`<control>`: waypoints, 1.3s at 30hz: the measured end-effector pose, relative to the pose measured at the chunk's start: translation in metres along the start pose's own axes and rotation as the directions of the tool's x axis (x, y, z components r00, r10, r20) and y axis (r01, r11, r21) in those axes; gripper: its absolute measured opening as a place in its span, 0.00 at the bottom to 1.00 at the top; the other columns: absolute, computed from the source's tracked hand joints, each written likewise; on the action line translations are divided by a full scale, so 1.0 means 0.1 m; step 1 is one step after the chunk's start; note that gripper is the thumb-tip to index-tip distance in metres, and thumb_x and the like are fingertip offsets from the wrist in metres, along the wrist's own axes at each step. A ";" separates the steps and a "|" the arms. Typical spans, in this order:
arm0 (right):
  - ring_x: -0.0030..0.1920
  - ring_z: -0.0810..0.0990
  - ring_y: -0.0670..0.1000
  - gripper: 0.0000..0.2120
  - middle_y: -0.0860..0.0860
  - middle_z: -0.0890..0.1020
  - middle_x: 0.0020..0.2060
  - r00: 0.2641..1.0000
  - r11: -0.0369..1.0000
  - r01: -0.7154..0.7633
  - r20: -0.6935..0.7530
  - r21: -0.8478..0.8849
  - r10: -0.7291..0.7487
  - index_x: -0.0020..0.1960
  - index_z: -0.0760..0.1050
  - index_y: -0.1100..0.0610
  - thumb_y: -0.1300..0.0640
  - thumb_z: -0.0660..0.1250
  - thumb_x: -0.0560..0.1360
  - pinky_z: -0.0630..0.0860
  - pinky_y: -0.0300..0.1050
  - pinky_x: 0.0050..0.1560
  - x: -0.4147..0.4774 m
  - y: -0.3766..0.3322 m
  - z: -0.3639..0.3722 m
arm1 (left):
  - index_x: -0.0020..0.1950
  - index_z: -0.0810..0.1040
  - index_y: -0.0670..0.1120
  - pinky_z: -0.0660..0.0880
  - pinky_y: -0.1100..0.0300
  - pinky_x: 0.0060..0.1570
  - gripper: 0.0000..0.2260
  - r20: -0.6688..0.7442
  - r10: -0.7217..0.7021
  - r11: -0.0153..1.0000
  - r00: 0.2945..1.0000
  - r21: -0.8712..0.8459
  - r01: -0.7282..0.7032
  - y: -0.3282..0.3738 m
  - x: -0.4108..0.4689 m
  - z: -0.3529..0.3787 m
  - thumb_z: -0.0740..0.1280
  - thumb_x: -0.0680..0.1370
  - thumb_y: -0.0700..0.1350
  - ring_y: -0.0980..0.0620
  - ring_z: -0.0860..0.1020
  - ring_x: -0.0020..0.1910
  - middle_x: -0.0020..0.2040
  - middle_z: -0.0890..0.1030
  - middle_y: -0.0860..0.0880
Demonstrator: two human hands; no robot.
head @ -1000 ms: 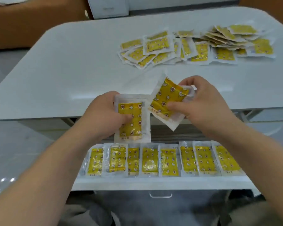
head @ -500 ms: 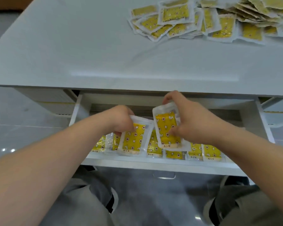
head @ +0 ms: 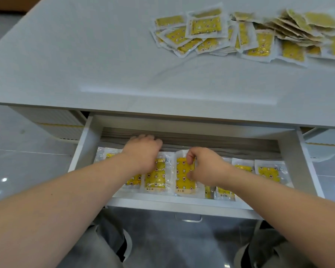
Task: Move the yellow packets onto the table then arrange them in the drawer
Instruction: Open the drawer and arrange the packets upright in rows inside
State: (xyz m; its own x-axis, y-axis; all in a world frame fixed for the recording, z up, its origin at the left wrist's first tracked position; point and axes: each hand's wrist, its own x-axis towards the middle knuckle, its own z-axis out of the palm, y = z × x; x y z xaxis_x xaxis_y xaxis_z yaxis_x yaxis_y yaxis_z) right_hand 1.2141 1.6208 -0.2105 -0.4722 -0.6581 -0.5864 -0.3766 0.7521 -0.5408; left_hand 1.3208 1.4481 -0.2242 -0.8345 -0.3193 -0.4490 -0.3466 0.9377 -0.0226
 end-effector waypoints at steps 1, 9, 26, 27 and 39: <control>0.34 0.72 0.47 0.12 0.48 0.76 0.41 1.000 1.000 -0.001 0.009 0.015 0.001 0.50 0.74 0.53 0.65 0.73 0.73 0.72 0.38 0.30 0.02 0.00 0.01 | 0.66 0.73 0.51 0.70 0.50 0.63 0.22 0.001 0.007 1.000 1.000 0.017 -0.007 0.00 0.00 0.00 0.73 0.74 0.49 0.46 0.73 0.64 0.62 0.76 0.48; 0.39 0.74 0.48 0.17 0.50 0.76 0.48 0.994 0.984 0.109 0.028 -0.144 -0.107 0.50 0.70 0.49 0.55 0.78 0.72 0.77 0.44 0.39 0.14 0.06 0.12 | 0.62 0.74 0.51 0.73 0.52 0.55 0.18 0.003 0.038 0.999 0.999 0.029 -0.038 -0.02 -0.02 -0.15 0.73 0.74 0.47 0.48 0.75 0.56 0.56 0.77 0.49; 0.43 0.81 0.47 0.08 0.46 0.82 0.42 0.968 0.913 0.216 -0.048 -0.346 -0.247 0.44 0.79 0.51 0.59 0.63 0.79 0.81 0.45 0.46 -0.19 -0.54 -0.68 | 0.46 0.80 0.54 0.73 0.62 0.37 0.08 -0.220 -0.017 0.823 0.975 -0.557 -0.111 -0.07 -0.24 -1.07 0.69 0.78 0.57 0.61 0.79 0.32 0.34 0.82 0.54; 0.41 0.81 0.47 0.08 0.46 0.82 0.41 0.962 0.923 0.223 -0.085 -0.313 -0.260 0.44 0.79 0.52 0.59 0.64 0.78 0.80 0.43 0.45 -0.23 -0.56 -0.80 | 0.46 0.79 0.55 0.72 0.60 0.36 0.08 -0.277 -0.064 0.800 0.959 -0.589 -0.116 -0.08 -0.21 -1.10 0.68 0.79 0.58 0.61 0.79 0.31 0.33 0.82 0.54; 0.73 0.64 0.61 0.25 0.57 0.65 0.73 0.546 0.970 -0.062 -0.822 -0.236 -0.165 0.73 0.66 0.56 0.54 0.64 0.77 0.64 0.59 0.72 0.32 0.21 -1.45 | 0.67 0.72 0.48 0.66 0.50 0.63 0.19 -0.673 -0.235 0.919 0.702 -0.389 -0.066 0.01 0.52 -0.97 0.62 0.81 0.57 0.46 0.71 0.64 0.66 0.72 0.49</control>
State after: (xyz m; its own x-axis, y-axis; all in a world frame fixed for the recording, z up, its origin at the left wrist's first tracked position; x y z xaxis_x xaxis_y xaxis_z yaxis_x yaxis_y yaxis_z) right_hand 1.0753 1.6202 -0.1529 -0.8504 -0.4548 0.2646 -0.5239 0.7785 -0.3456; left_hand 1.2356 1.4189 -0.1612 -0.7923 -0.5362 0.2911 -0.4305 0.8294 0.3562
